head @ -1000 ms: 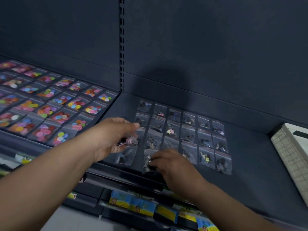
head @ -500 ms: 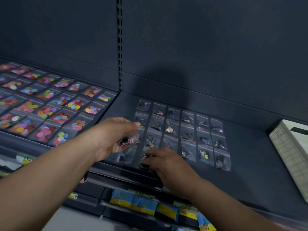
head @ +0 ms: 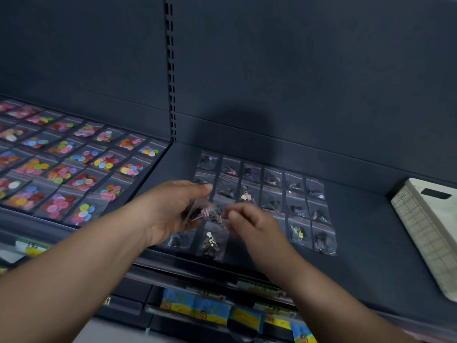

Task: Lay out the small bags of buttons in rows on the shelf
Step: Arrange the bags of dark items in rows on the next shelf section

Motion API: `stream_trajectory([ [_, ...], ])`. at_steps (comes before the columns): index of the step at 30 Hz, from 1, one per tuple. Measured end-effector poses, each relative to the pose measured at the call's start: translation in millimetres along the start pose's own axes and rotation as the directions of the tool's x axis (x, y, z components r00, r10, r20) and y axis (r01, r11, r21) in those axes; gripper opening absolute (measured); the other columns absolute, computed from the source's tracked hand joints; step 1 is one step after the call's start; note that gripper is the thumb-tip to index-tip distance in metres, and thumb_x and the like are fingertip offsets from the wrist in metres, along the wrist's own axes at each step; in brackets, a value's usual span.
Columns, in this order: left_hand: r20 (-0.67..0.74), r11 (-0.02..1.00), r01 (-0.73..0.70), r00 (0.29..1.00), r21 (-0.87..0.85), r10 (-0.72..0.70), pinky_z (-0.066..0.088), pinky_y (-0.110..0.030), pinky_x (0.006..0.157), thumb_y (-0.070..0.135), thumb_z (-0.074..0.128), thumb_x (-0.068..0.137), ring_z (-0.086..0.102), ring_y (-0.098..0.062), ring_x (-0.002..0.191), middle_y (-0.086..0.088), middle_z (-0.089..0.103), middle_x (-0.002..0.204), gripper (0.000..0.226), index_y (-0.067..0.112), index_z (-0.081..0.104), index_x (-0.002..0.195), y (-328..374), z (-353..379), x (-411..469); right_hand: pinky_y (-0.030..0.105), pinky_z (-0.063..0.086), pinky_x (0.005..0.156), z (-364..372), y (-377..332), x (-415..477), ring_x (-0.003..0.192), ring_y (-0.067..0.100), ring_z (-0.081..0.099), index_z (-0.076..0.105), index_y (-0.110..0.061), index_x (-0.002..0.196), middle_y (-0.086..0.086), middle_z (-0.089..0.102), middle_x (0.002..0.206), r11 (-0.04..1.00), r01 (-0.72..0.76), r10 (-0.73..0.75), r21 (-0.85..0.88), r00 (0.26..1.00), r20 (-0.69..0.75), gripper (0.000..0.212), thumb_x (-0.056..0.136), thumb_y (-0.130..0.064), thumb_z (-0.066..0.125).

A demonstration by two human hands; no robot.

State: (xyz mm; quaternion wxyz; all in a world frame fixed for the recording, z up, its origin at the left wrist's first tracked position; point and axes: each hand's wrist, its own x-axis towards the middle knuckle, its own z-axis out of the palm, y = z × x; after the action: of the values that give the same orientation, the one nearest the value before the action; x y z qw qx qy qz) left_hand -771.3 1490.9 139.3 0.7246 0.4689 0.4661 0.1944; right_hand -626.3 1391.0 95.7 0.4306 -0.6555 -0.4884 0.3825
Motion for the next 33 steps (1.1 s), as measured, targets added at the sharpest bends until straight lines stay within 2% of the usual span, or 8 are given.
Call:
stream_trajectory([
  [2, 0.056, 1.0, -0.009, 0.998, -0.016, 0.01, 0.05, -0.025, 0.056, 0.022, 0.06, 0.09, 0.057, -0.014, 0.057, -0.005, 0.062, 0.067, 0.012, 0.01, 0.057, 0.088, 0, 7, 0, 0.03, 0.053, 0.079, -1, -13, 1, 0.08, 0.01, 0.064, 0.064, -0.022, 0.098, -0.008, 0.067, 0.09, 0.942, -0.158, 0.145, 0.297, 0.987, 0.065, 0.011, 0.094, -0.025, 0.054],
  [4, 0.114, 1.0, -0.021, 0.993, -0.022, 0.023, 0.052, -0.027, 0.058, 0.018, 0.057, 0.092, 0.059, -0.016, 0.06, -0.008, 0.063, 0.071, 0.011, 0.008, 0.057, 0.087, 0, 15, 1, 0.028, 0.052, 0.069, -1, -19, 2, 0.071, 0.013, 0.063, 0.061, -0.013, 0.097, -0.005, 0.066, 0.08, 0.906, -0.203, 0.185, 0.371, 0.979, 0.084, 0.007, 0.091, -0.017, 0.059],
  [8, 0.13, 0.998, -0.033, 0.991, -0.051, 0.039, 0.057, -0.029, 0.059, 0.004, 0.057, 0.088, 0.061, -0.02, 0.066, -0.015, 0.061, 0.082, 0.001, 0.005, 0.057, 0.088, -1, 26, 5, 0.027, 0.047, 0.062, -6, -16, 4, 0.067, 0.015, 0.058, 0.057, -0.01, 0.082, 0.004, 0.062, 0.071, 0.895, -0.18, 0.194, 0.409, 0.981, 0.007, 0.008, 0.088, -0.005, 0.061],
  [13, 0.142, 0.995, -0.029, 0.99, 0.098, 0.015, 0.057, -0.025, 0.065, 0.002, 0.067, 0.081, 0.062, -0.015, 0.072, -0.009, 0.065, 0.082, 0.014, 0.008, 0.059, 0.09, -6, 29, 10, 0.026, 0.044, 0.06, -19, -10, 4, 0.071, 0.023, 0.05, 0.053, -0.011, 0.071, 0.012, 0.054, 0.075, 0.869, -0.159, 0.214, 0.468, 0.975, -0.067, 0.02, 0.088, -0.004, 0.06],
  [22, 0.05, 0.962, -0.101, 0.995, 0.255, 0.091, 0.047, -0.021, 0.046, -0.004, 0.061, 0.083, 0.057, -0.013, 0.052, -0.007, 0.062, 0.061, 0.018, 0.011, 0.059, 0.073, -2, 37, 15, 0.03, 0.046, 0.067, -34, -9, 5, 0.074, 0.018, 0.057, 0.056, -0.008, 0.102, 0.012, 0.06, 0.091, 0.857, -0.24, 0.244, 0.456, 0.969, 0.052, 0.02, 0.085, 0.003, 0.059],
  [24, 0.059, 0.951, -0.124, 0.992, 0.283, 0.112, 0.048, -0.022, 0.047, -0.005, 0.06, 0.083, 0.055, -0.013, 0.052, -0.006, 0.061, 0.061, 0.018, 0.01, 0.059, 0.073, -2, 39, 15, 0.03, 0.044, 0.07, -35, -9, 3, 0.071, 0.016, 0.056, 0.061, -0.011, 0.092, 0.008, 0.061, 0.083, 0.86, -0.265, 0.255, 0.436, 0.963, 0.084, 0.013, 0.086, 0.0, 0.059],
  [27, 0.081, 0.947, -0.156, 0.987, 0.281, 0.139, 0.051, -0.024, 0.053, -0.005, 0.059, 0.083, 0.056, -0.014, 0.056, -0.008, 0.06, 0.066, 0.017, 0.01, 0.058, 0.075, -1, 43, 14, 0.028, 0.039, 0.062, -36, -8, 2, 0.058, 0.014, 0.049, 0.061, -0.014, 0.069, 0.006, 0.057, 0.065, 0.872, -0.265, 0.271, 0.412, 0.962, 0.046, 0.02, 0.087, -0.003, 0.06],
  [33, 0.118, 0.979, -0.126, 0.987, 0.162, 0.108, 0.052, -0.026, 0.055, 0.009, 0.067, 0.084, 0.062, -0.017, 0.066, -0.007, 0.064, 0.076, 0.012, 0.013, 0.058, 0.078, -3, 52, 14, 0.025, 0.039, 0.05, -36, -7, 0, 0.052, 0.013, 0.046, 0.056, -0.012, 0.074, 0.008, 0.053, 0.068, 0.884, -0.201, 0.263, 0.421, 0.96, -0.094, 0.016, 0.089, -0.007, 0.059],
])
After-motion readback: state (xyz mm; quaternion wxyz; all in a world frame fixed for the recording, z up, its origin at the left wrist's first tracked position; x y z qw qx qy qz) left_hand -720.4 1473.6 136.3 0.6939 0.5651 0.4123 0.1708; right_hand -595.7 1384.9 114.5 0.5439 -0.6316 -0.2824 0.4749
